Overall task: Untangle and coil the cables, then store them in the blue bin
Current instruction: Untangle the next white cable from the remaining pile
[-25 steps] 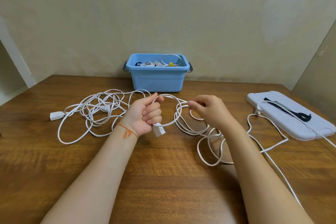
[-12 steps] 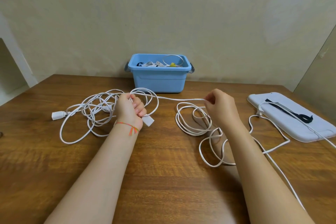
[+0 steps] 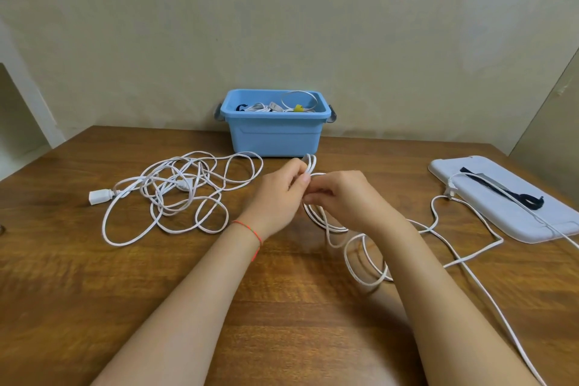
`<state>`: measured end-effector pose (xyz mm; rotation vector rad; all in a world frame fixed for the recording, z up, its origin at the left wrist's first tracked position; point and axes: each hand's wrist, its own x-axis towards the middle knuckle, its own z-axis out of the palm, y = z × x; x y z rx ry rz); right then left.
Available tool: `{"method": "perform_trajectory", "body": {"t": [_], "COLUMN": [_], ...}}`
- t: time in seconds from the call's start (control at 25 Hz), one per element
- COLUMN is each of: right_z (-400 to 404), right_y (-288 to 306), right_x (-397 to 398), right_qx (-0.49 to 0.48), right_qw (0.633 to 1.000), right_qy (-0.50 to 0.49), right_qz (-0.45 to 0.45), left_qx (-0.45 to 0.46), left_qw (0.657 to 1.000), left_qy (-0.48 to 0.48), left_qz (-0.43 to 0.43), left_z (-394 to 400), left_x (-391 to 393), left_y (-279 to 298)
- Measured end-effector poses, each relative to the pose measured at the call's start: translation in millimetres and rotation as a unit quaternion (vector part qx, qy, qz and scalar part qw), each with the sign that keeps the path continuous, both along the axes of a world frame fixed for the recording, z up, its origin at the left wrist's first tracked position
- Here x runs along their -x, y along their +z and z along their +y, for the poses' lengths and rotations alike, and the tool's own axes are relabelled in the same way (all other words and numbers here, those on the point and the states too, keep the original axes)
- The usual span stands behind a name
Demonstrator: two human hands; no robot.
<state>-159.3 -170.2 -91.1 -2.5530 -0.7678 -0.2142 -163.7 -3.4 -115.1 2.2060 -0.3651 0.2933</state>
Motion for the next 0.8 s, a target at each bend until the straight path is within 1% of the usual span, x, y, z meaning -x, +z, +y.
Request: {"method": "perform_trajectory", "body": {"t": [0.08, 0.12, 0.2, 0.36, 0.44, 0.48, 0.52, 0.56, 0.6, 0.64, 0.68, 0.72, 0.8], "right_z": [1.6, 2.2, -0.9, -20.4, -30.6, -34.1, -37.1, -39.6, -41.8, -44.2, -47.5, -51.3, -60.4], "right_y": [-1.4, -1.1, -0.7, -2.9, -1.3, 0.1, 1.2, 2.1, 2.9, 3.2, 2.9, 2.8, 3.5], "right_x": [0.3, 0.8, -1.4, -12.6, -15.8, -15.9, -15.8, -15.4, -14.3, -14.4, -15.6, -18.1, -23.9], "right_qx": [-0.068, -0.086, -0.08, -0.004, -0.014, -0.049, -0.1, -0.159, -0.224, -0.301, -0.387, -0.477, -0.625], "right_qw": [0.997, 0.995, 0.996, 0.99, 0.983, 0.979, 0.973, 0.964, 0.949, 0.926, 0.89, 0.841, 0.736], "right_qy": [0.024, 0.014, -0.037, -0.138, -0.173, -0.173, -0.159, -0.136, -0.11, -0.088, -0.072, -0.062, -0.071], "right_qz": [0.04, 0.042, 0.034, 0.015, 0.057, 0.093, 0.133, 0.166, 0.19, 0.212, 0.232, 0.248, 0.251], "left_qx": [-0.044, -0.05, -0.056, -0.101, -0.125, -0.117, -0.093, -0.048, 0.019, 0.106, 0.202, 0.292, 0.434], "left_qw": [0.999, 0.999, 0.998, 0.992, 0.99, 0.991, 0.993, 0.995, 0.994, 0.984, 0.962, 0.934, 0.874], "left_qy": [0.005, 0.007, 0.015, 0.016, 0.017, 0.019, 0.022, 0.024, 0.02, 0.007, -0.008, -0.015, 0.02], "left_qz": [0.001, 0.003, 0.012, 0.069, 0.07, 0.067, 0.069, 0.082, 0.108, 0.146, 0.182, 0.205, 0.217], "left_z": [0.6, -0.4, -2.8, 5.8, 10.8, 12.0, 12.8, 13.8, 15.4, 17.6, 20.6, 24.5, 34.3], "left_x": [-0.5, 0.2, 1.3, 0.2, -1.6, -2.6, -2.9, -2.6, -2.2, -1.6, -1.8, -2.9, -7.5], "left_y": [-1.2, -0.6, 2.0, 5.8, 6.1, 6.4, 7.6, 9.2, 10.8, 12.7, 13.9, 14.7, 14.4]}}
